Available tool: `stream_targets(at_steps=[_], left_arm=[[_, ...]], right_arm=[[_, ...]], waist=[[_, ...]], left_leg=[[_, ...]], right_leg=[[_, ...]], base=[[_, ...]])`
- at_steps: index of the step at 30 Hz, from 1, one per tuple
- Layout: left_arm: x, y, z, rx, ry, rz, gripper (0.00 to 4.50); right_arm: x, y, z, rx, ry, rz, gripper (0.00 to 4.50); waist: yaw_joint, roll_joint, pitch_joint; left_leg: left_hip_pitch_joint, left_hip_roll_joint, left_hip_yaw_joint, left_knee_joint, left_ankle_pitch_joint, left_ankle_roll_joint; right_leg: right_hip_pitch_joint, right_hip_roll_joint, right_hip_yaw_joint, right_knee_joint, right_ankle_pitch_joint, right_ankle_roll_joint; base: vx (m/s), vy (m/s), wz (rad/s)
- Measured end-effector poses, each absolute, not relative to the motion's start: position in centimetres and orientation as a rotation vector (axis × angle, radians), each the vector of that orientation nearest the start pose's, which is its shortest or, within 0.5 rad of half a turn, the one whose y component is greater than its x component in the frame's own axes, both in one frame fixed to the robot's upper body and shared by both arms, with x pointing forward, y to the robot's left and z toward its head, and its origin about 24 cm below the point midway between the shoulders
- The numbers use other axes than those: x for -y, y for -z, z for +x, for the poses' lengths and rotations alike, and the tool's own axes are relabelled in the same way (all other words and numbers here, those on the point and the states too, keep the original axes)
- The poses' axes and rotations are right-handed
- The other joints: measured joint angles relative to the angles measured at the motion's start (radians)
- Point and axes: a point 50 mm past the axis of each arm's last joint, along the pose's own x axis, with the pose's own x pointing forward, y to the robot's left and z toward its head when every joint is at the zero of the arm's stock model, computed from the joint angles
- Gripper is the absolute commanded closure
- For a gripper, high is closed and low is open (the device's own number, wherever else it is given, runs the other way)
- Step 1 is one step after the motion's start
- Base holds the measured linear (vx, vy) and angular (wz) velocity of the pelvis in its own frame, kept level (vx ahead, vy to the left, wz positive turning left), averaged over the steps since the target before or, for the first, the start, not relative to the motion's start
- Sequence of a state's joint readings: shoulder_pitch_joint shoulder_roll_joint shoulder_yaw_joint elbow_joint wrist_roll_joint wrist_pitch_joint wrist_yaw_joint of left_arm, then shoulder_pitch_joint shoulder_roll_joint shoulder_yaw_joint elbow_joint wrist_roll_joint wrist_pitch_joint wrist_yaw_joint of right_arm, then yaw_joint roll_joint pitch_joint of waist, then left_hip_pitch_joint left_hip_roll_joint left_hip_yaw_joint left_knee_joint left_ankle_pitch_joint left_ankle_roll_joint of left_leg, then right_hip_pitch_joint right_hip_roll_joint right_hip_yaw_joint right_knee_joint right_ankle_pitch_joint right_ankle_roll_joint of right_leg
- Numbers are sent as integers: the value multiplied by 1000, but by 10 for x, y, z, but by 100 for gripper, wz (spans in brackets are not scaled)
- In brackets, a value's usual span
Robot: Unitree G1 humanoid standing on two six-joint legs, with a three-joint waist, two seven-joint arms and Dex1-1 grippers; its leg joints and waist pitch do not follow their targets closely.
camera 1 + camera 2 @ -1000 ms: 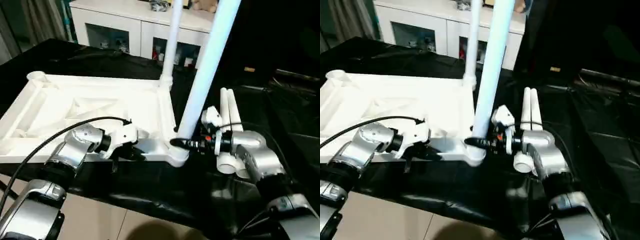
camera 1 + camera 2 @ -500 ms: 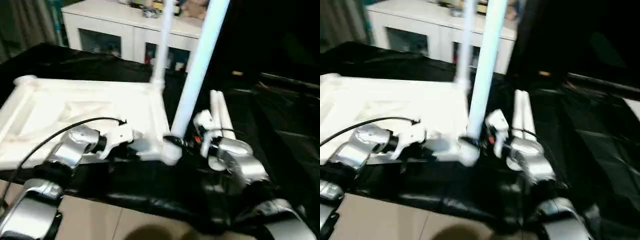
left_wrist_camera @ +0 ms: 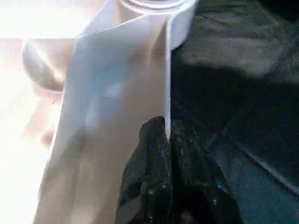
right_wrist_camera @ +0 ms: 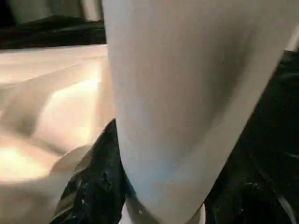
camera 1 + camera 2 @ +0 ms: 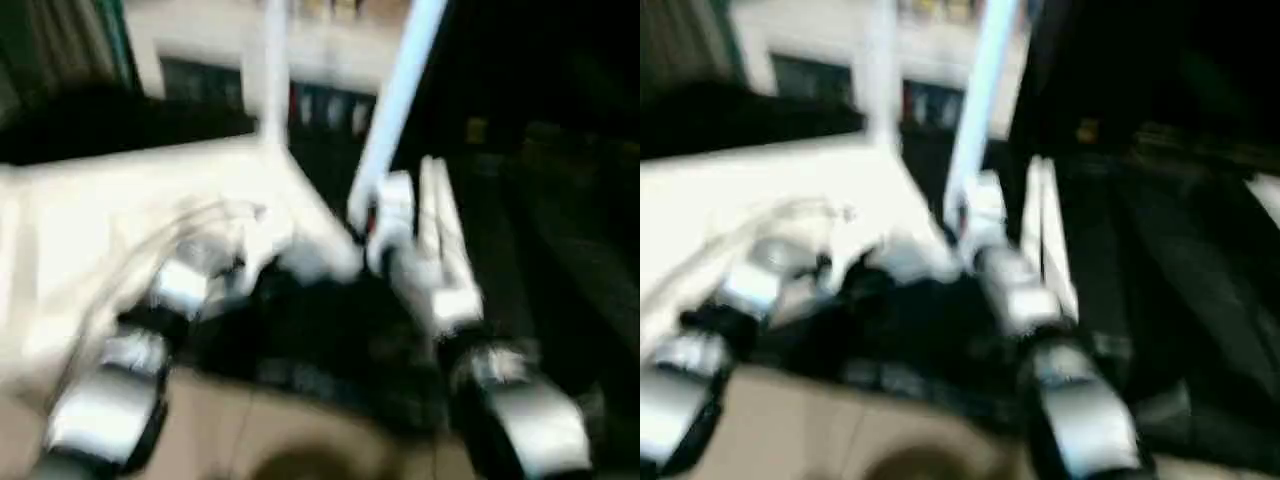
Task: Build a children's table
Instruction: Insert table leg to table base
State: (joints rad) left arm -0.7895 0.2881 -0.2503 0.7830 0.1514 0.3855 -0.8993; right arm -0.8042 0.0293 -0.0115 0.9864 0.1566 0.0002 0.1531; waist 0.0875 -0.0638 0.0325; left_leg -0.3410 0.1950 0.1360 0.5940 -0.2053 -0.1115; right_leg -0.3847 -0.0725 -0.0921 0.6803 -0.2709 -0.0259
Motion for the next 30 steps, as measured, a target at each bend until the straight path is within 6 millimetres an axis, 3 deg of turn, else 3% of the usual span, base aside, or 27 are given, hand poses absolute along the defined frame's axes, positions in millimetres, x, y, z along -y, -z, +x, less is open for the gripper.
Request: stream_targets(at_steps=[1,3,8,17,18,20,25,30], left_arm=[[-133,-61,357,-640,897,427,450],[-134,-62,358,-638,878,433,450],[-135,-62,358,-637,863,439,450],[-136,-62,355,-622,867,444,450],[-137,-62,355,-620,867,445,450],[-138,-62,355,-618,869,448,450],[-145,-66,355,-600,862,470,450],[-149,-70,354,-573,886,481,450]], right_arm=[[68,-60,374,-225,-330,99,266],[60,-63,374,-225,-316,98,266],[57,-64,376,-228,-315,86,266],[54,-65,377,-231,-334,68,266],[54,-65,377,-229,-344,67,231],[55,-66,377,-220,-373,69,231],[54,-57,372,-250,-451,98,176],[64,-62,374,-249,-556,140,124]], waist=[[-4,-2,0],[-3,3,3],[-1,3,4],[-4,-3,4],[-4,-3,4],[-4,-3,4],[-17,-3,9],[-26,0,12]], left_leg=[[4,3,8,-7,5,-5],[0,12,10,-13,6,-6],[8,13,15,-33,7,-8],[9,13,19,-32,7,-9],[9,13,19,-32,7,-9],[9,13,20,-32,7,-9],[6,13,20,-33,7,-9],[-1,14,21,-32,14,0]], right_leg=[[1,2,1,-4,7,-9],[5,12,2,-15,12,-13],[8,14,1,-34,22,-13],[10,14,5,-36,22,-13],[10,14,5,-36,22,-13],[9,14,5,-36,22,-13],[5,14,6,-35,23,-14],[0,15,5,-36,23,-14]], base=[[0,0,0],[0,0,0],[0,0,0],[0,0,0],[0,0,0],[0,0,0],[0,0,0],[0,0,0]])
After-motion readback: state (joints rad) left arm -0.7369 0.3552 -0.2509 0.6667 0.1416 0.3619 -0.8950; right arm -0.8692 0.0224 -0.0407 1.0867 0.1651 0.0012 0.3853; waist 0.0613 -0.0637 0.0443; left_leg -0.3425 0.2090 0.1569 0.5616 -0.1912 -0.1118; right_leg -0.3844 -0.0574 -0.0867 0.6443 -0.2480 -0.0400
